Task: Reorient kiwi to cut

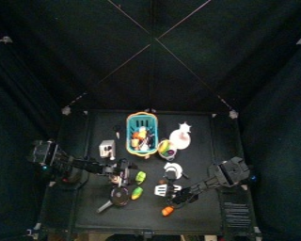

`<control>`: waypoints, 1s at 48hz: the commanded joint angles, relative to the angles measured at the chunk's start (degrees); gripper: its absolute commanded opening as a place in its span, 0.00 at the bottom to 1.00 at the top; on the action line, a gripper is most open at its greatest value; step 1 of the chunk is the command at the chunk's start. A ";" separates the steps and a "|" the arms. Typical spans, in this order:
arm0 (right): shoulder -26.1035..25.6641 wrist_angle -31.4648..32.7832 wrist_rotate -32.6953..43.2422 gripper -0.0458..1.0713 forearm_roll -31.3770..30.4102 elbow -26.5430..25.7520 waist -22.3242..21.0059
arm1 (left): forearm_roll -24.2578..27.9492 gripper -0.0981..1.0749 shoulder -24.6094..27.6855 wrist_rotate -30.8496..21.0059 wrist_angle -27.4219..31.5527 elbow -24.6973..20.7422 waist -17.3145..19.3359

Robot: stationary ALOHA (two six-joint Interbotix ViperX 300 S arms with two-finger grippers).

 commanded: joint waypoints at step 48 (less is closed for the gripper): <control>-3.78 -1.05 -0.88 0.95 -0.44 1.67 0.35 | -0.18 0.95 -0.70 0.09 -0.62 -0.35 -0.09</control>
